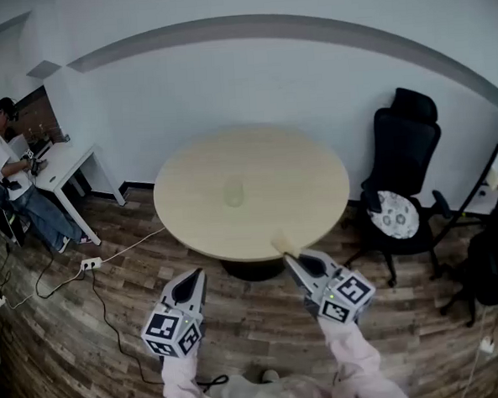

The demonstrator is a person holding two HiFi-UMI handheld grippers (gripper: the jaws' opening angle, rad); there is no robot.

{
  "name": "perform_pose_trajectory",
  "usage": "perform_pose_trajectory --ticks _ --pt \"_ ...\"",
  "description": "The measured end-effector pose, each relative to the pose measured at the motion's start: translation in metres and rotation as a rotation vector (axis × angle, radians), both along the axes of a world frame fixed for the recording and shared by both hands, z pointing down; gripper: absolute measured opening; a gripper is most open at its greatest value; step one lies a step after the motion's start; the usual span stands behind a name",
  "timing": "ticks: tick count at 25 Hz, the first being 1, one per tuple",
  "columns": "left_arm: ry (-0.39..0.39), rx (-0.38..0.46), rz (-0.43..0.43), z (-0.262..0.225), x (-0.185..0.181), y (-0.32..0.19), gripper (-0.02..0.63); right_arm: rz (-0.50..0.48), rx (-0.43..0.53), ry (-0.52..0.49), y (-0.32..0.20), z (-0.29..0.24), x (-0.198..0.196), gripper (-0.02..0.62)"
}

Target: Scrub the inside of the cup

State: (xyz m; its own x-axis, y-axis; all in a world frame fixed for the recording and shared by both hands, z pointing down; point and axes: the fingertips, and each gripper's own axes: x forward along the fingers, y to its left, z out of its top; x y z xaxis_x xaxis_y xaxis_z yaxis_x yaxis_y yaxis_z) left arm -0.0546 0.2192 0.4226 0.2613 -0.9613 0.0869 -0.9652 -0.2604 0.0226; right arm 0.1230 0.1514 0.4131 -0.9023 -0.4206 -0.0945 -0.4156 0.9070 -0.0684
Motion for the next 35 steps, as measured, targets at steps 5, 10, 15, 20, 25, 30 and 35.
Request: perform_pose_trajectory --ticks 5,10,15,20,25,30,35 --pt "-0.004 -0.007 -0.003 0.002 0.002 -0.001 0.0 -0.001 -0.007 -0.003 -0.002 0.001 0.002 0.025" --pt "0.002 -0.011 -0.011 0.004 0.003 -0.001 0.0 -0.013 -0.014 -0.011 -0.002 0.002 0.0 0.025" --pt "0.006 -0.006 -0.029 0.003 0.002 0.002 0.0 -0.021 -0.023 -0.014 -0.004 0.001 -0.001 0.025" --pt "0.006 -0.011 -0.061 0.003 -0.006 0.009 0.0 -0.027 -0.021 -0.011 -0.008 -0.002 -0.002 0.026" --pt "0.013 -0.029 -0.094 0.009 -0.02 0.009 0.0 -0.052 -0.038 0.0 -0.013 0.006 -0.012 0.026" --pt "0.022 -0.051 -0.1 0.016 -0.03 -0.005 0.0 -0.052 -0.06 0.013 -0.03 0.014 -0.019 0.026" --pt "0.042 -0.056 -0.1 0.025 -0.044 -0.037 0.0 -0.047 -0.067 0.009 -0.058 0.018 -0.031 0.026"
